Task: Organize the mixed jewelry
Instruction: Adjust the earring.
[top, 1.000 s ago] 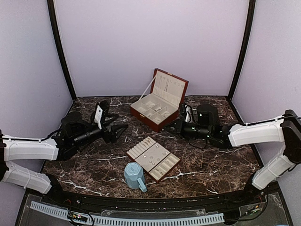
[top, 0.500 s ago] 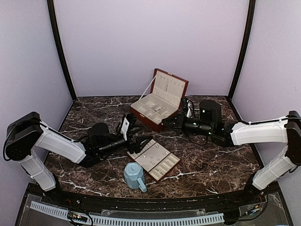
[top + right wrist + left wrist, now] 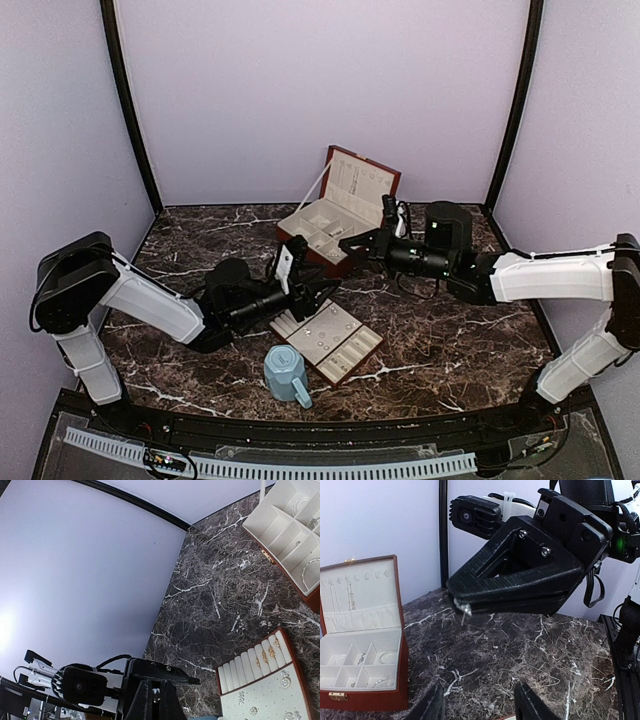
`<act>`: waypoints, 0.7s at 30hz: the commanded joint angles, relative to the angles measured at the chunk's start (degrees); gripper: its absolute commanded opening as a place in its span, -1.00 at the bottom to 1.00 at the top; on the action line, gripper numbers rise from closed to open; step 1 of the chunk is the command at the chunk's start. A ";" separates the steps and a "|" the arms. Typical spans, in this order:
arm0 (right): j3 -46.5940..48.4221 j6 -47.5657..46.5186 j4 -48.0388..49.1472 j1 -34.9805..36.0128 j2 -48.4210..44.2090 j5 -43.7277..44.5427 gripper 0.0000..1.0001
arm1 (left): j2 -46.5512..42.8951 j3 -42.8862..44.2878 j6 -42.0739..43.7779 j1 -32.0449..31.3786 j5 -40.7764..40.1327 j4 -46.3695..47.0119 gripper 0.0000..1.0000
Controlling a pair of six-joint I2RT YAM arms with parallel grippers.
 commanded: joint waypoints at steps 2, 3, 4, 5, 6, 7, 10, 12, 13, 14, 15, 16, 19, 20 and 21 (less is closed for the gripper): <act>1.67 0.64 2.93 0.07 0.85 -1.89 -1.00 | 1.09 3.30 -0.17 -0.33 -0.36 1.97 -0.09; 1.75 0.64 2.95 0.05 0.92 -1.94 -1.00 | 1.34 3.76 -0.49 -0.35 -0.61 1.99 -0.11; 1.76 0.64 2.96 0.08 1.00 -2.07 -1.00 | 1.42 3.92 -0.65 -0.32 -0.68 1.99 -0.16; 1.76 0.65 2.89 0.09 1.08 -2.24 -1.00 | 1.57 4.26 -0.81 -0.29 -0.78 1.97 -0.18; 1.76 0.72 2.88 0.05 1.22 -2.39 -1.00 | 1.63 4.44 -0.90 -0.28 -0.81 1.95 -0.22; 1.76 0.72 3.00 0.10 1.36 -2.47 -1.00 | 1.69 4.85 -1.09 -0.30 -0.90 1.74 -0.25; 1.80 0.94 3.29 0.12 1.70 -2.69 -1.00 | 1.90 5.63 -1.37 -0.30 -0.87 1.47 -0.34; 1.92 1.00 3.37 0.15 1.81 -2.87 -1.00 | 1.94 6.04 -1.36 -0.31 -1.07 1.07 -0.40; 1.98 1.03 3.29 0.20 1.81 -2.91 -1.00 | 2.08 6.20 -1.35 -0.29 -1.45 0.59 -0.44; 2.01 1.00 3.24 0.21 1.90 -2.99 -1.00 | 2.10 6.55 -1.23 -0.28 -1.67 0.34 -0.46; 2.06 1.04 3.18 0.23 1.90 -3.07 -1.00 | 2.12 6.68 -1.15 -0.30 -1.84 0.02 -0.49; 2.10 1.07 3.13 0.26 1.98 -3.15 -1.00 | 2.21 6.89 -0.98 -0.29 -1.91 -0.08 -0.50; 2.20 1.16 2.97 0.21 2.16 -3.33 -1.00 | 2.32 7.25 -0.77 -0.28 -1.90 -0.29 -0.59; 2.27 1.22 2.97 0.21 2.23 -3.35 -1.00 | 2.33 7.42 -0.67 -0.28 -1.94 -0.41 -0.60; 2.36 1.17 2.95 0.21 2.31 -3.43 -1.00 | 2.36 7.51 -0.65 -0.28 -2.08 -0.59 -0.64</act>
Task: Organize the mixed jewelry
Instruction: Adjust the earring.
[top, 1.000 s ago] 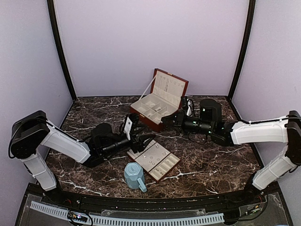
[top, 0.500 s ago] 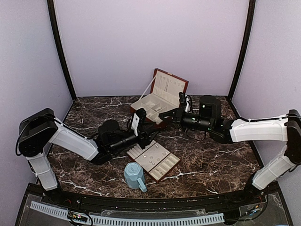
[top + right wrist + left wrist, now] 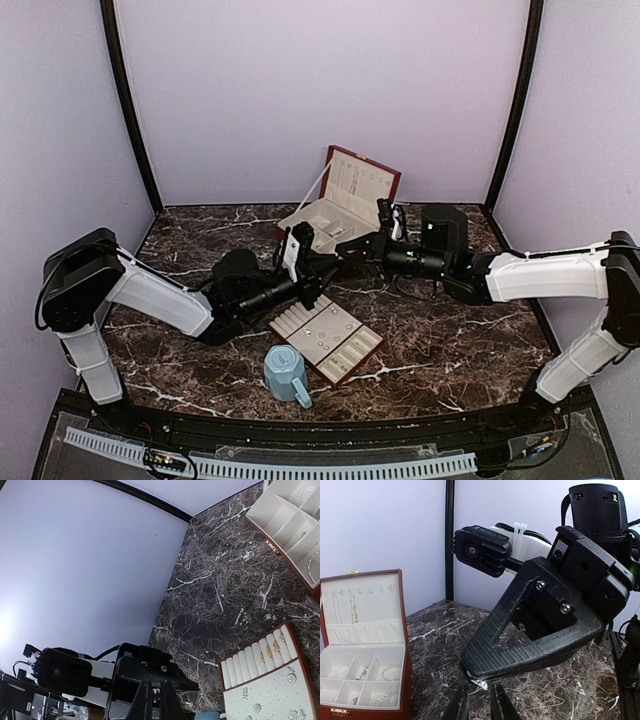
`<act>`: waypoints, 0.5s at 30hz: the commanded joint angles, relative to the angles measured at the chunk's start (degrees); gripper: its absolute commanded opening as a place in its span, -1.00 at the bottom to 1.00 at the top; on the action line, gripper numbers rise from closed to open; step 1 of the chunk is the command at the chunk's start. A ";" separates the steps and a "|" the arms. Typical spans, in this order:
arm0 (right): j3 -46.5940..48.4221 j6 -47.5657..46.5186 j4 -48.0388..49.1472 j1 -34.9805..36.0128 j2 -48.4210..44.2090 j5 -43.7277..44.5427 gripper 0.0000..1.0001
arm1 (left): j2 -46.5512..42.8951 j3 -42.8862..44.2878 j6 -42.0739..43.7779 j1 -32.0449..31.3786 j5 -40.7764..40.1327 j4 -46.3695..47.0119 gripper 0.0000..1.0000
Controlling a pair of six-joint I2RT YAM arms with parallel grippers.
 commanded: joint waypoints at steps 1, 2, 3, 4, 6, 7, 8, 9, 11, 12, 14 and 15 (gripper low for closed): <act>1.96 0.60 2.39 0.21 0.83 -1.06 -1.00 | -0.09 1.70 0.39 -0.32 -0.74 -0.12 -0.67; 1.98 0.65 2.41 0.21 0.92 -1.12 -1.00 | -0.09 1.73 0.42 -0.34 -0.81 -0.21 -0.68; 2.05 0.69 2.37 0.21 1.03 -1.23 -1.00 | -0.09 1.76 0.37 -0.34 -1.09 -0.32 -0.70; 2.06 0.72 2.39 0.21 1.13 -1.28 -1.00 | -0.08 1.81 0.36 -0.31 -1.30 -0.34 -0.70; 2.03 0.77 2.35 0.21 1.12 -1.35 -1.00 | -0.06 1.89 0.40 -0.29 -1.85 -0.43 -0.71; 2.06 0.83 2.28 0.21 1.13 -1.43 -1.00 | -0.08 1.92 0.47 -0.28 -2.10 -0.44 -0.71; 2.07 0.82 2.12 0.22 1.20 -1.43 -1.00 | -0.04 1.98 0.58 -0.28 -2.20 -0.45 -0.71; 2.07 0.77 1.90 0.24 1.20 -1.43 -1.00 | -0.03 2.00 0.69 -0.28 -2.27 -0.51 -0.72; 2.07 0.73 1.87 0.22 1.25 -1.48 -1.00 | 0.00 2.15 0.87 -0.28 -2.26 -0.54 -0.75; 2.06 0.85 1.77 0.21 1.29 -1.44 -1.00 | 0.00 2.23 0.88 -0.28 -2.28 -0.58 -0.76; 2.06 0.98 1.85 0.25 1.38 -1.43 -1.00 | 0.07 2.35 0.92 -0.28 -2.38 -0.80 -0.78; 2.07 0.99 1.83 0.22 1.39 -1.43 -1.00 | 0.08 2.37 0.99 -0.30 -2.45 -1.02 -0.81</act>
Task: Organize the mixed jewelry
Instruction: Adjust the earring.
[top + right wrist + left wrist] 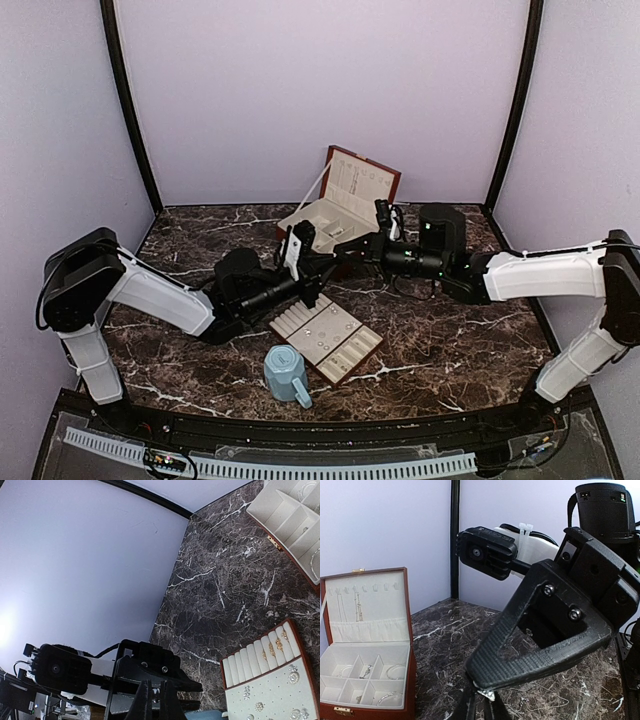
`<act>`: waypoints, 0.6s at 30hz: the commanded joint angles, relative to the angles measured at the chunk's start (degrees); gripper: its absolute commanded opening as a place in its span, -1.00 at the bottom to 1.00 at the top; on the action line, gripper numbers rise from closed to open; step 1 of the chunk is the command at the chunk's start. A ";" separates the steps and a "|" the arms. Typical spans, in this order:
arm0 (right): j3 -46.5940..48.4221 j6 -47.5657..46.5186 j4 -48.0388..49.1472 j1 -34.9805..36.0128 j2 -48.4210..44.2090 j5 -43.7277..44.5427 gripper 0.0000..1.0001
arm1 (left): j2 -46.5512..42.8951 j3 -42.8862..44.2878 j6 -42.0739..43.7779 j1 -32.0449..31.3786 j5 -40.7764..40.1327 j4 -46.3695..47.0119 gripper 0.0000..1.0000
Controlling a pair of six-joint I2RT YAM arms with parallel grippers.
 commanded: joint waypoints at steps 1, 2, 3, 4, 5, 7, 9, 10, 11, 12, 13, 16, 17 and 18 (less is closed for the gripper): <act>1.63 0.29 1.81 0.26 0.51 -0.49 -1.00 | 0.02 1.63 0.89 -0.33 -0.73 -0.08 -0.83; 1.56 0.29 1.83 0.23 0.53 -0.42 -1.00 | 0.01 1.64 0.95 -0.34 -0.70 -0.06 -0.87; 1.50 0.36 1.82 0.24 0.43 -0.29 -1.00 | -0.06 1.59 1.06 -0.31 -0.68 -0.10 -0.89; 1.42 0.35 1.74 0.22 0.42 -0.17 -1.00 | -0.07 1.57 1.17 -0.35 -0.51 -0.07 -0.95; 1.33 0.38 1.72 0.21 0.34 -0.07 -1.00 | -0.08 1.49 1.23 -0.31 -0.50 -0.06 -1.00; 1.15 0.51 1.76 0.22 0.33 0.43 -1.00 | -0.13 1.17 1.46 -0.34 -0.06 -0.06 -1.00; 0.83 0.59 1.85 0.21 0.40 0.71 -1.00 | -0.21 0.67 1.53 -0.29 0.52 -0.21 -1.00; 0.57 0.59 1.81 0.21 0.48 0.85 -1.00 | -0.28 0.54 1.53 -0.32 0.76 -0.67 -1.00; 0.25 0.68 1.93 0.21 0.55 0.90 -1.00 | -0.55 0.29 2.28 -0.38 1.21 -1.42 -1.00; -0.11 0.65 2.12 0.21 0.59 0.95 -1.00 | -0.71 0.13 2.75 -0.37 1.42 -1.84 -1.00; -0.39 0.71 2.20 0.26 0.64 0.98 -1.00 | -1.03 -0.32 3.09 -0.35 1.77 -2.52 -1.00; -0.83 0.87 2.46 0.21 0.84 0.75 -1.00 | -1.75 -1.51 3.35 -0.36 2.20 -3.61 -1.00; -0.83 0.78 2.55 0.21 0.98 0.60 -1.00 | -2.13 -1.69 3.29 -0.32 2.41 -4.20 -1.00; -0.83 0.86 2.64 0.21 1.09 0.44 -1.00 | -2.25 -1.88 3.25 -0.34 2.46 -4.54 -1.00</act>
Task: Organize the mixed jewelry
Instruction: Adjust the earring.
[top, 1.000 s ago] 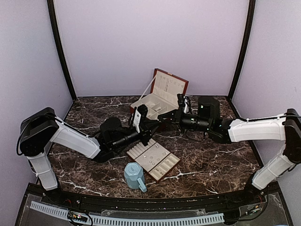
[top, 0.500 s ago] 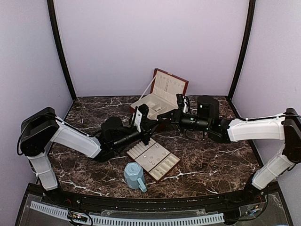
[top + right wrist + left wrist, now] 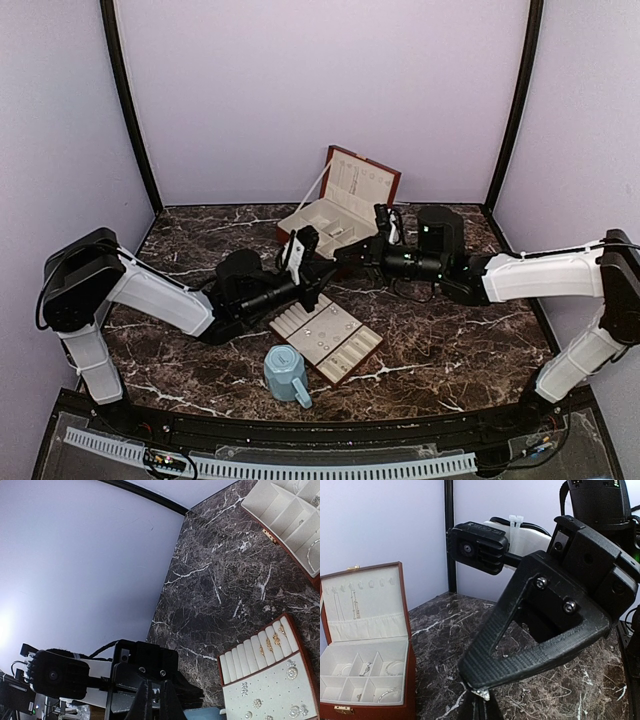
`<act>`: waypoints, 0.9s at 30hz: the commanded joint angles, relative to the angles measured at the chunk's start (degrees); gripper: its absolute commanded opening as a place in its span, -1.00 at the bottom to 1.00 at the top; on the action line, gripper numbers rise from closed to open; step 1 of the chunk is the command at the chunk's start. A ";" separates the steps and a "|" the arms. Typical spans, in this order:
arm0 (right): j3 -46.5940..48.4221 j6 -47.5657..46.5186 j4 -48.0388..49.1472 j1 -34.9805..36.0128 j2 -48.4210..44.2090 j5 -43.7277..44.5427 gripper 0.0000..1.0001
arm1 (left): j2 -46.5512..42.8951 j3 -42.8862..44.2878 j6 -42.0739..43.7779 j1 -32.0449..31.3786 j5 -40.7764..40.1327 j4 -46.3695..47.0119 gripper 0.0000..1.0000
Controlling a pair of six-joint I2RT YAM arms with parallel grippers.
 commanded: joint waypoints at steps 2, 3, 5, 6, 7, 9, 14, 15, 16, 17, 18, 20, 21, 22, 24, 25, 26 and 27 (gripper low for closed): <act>-0.38 0.54 3.01 0.22 1.11 -0.03 -1.00 | -2.73 -1.94 0.90 -0.35 1.27 -3.97 -1.00; -0.37 0.62 3.14 0.21 1.20 -0.16 -1.00 | -2.84 -1.96 0.84 -0.32 1.23 -4.31 -1.00; -0.45 0.75 3.26 0.23 1.34 -0.34 -1.00 | -2.88 -2.03 0.67 -0.29 1.01 -4.52 -1.00; -0.52 0.82 3.33 0.23 1.41 -0.36 -1.00 | -2.92 -2.05 0.62 -0.33 0.97 -4.53 -1.00; -0.62 0.95 3.34 0.26 1.43 -0.28 -1.00 | -2.93 -2.05 0.61 -0.36 0.92 -4.59 -1.00; -1.05 1.38 3.61 0.16 1.35 0.10 -1.00 | -2.85 -1.94 0.56 -0.37 1.09 -5.10 -1.00; -2.44 2.01 4.54 -0.42 0.88 1.46 -1.00 | -4.19 -3.13 0.00 -0.37 1.63 -7.50 -0.07; -2.80 2.07 4.73 -0.60 0.87 1.56 -1.00 | -4.67 -3.95 -0.01 -0.37 1.76 -7.26 0.03; -3.32 2.34 5.01 -0.77 0.90 1.59 -1.00 | -5.90 -5.82 -0.01 -0.37 1.62 -7.18 0.19; -3.81 2.57 5.57 -0.90 1.02 1.67 -1.00 | -6.62 -7.74 -0.01 -0.32 1.54 -7.36 0.23; -4.34 2.71 5.88 -1.05 1.18 1.74 -1.00 | -8.49 -8.90 -1.26 -0.36 0.89 -7.80 0.27; -5.30 2.53 6.23 -1.19 1.84 1.92 -1.00 | -11.81 -12.13 -1.83 -0.30 -0.60 -9.22 0.30; -5.81 2.66 6.57 -1.25 2.28 2.00 -1.00 | -14.27 -13.82 -1.97 -0.29 -1.29 -10.05 0.31; -6.39 2.92 7.45 -1.27 2.83 1.80 -1.00 | -15.68 -14.44 -2.39 -0.17 -2.46 -12.47 0.32; -7.58 3.53 9.31 -1.28 4.05 1.41 -1.00 | -19.55 -15.47 -3.61 0.60 -4.55 -17.23 0.33; -8.04 3.75 10.24 -1.24 4.76 1.25 -1.00 | -22.03 -15.84 -4.82 1.00 -4.71 -18.62 0.32; -8.47 3.86 10.94 -1.28 5.44 1.20 -1.00 | -23.16 -16.07 -5.45 2.06 -4.79 -20.99 0.32; -8.99 3.90 11.65 -1.28 6.07 1.22 -1.00 | -25.44 -16.59 -6.71 2.65 -4.74 -21.86 0.32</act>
